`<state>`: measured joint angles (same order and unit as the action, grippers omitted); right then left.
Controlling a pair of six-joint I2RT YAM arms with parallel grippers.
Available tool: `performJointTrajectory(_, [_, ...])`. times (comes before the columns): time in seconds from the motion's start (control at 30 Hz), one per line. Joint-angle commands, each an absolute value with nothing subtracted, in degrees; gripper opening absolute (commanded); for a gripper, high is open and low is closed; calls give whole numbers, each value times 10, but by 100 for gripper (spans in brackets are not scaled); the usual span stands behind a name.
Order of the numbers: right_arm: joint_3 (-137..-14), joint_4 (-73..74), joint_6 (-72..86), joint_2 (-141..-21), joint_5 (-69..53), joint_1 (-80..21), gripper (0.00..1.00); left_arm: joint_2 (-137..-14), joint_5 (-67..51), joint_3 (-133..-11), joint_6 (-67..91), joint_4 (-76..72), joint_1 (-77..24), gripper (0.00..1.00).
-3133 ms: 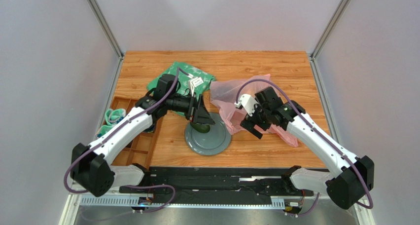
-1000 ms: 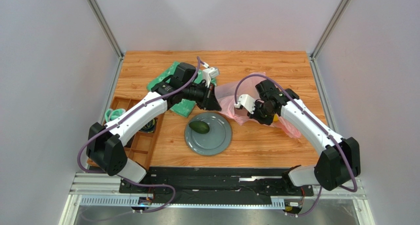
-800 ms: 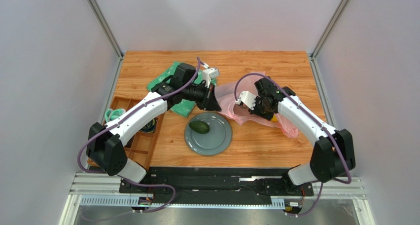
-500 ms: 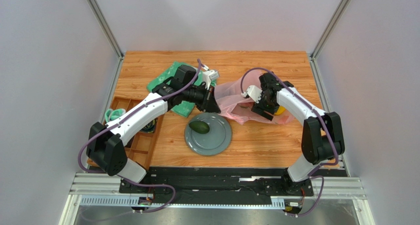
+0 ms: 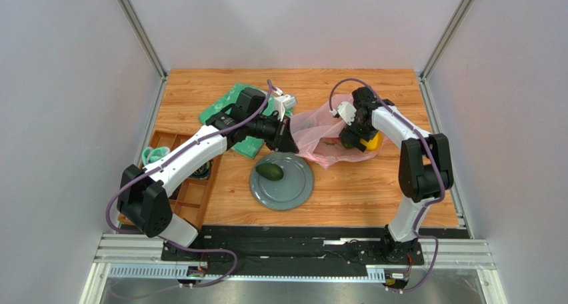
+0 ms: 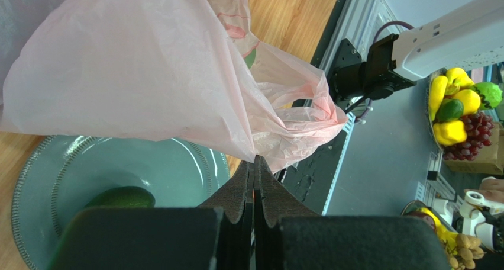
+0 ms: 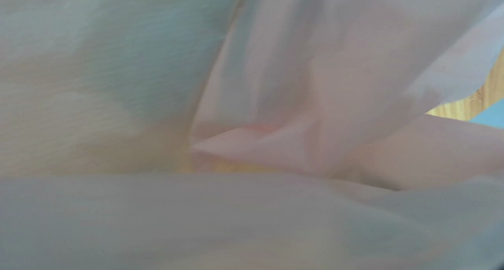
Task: Take the fake fruits out of the plastic bag
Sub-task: Take out the fake fruit from the plastic bag.
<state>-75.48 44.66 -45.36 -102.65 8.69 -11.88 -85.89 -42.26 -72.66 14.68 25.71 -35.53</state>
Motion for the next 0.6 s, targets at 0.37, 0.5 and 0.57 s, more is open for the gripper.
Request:
performJointTrajectory(0.37, [-785,448,-394,-937,38,-101,57,-889,-431,-772,136,257,-357,0])
performJointTrajectory(0.5, [-795,545,-383,-827,-111,-103,58,-894,-430,-794,140,256,-357,16])
performJointTrajectory(0.57, [-790,573,-397,-783,-181,-104,59,-896,-432,-800,144,258,-356,50])
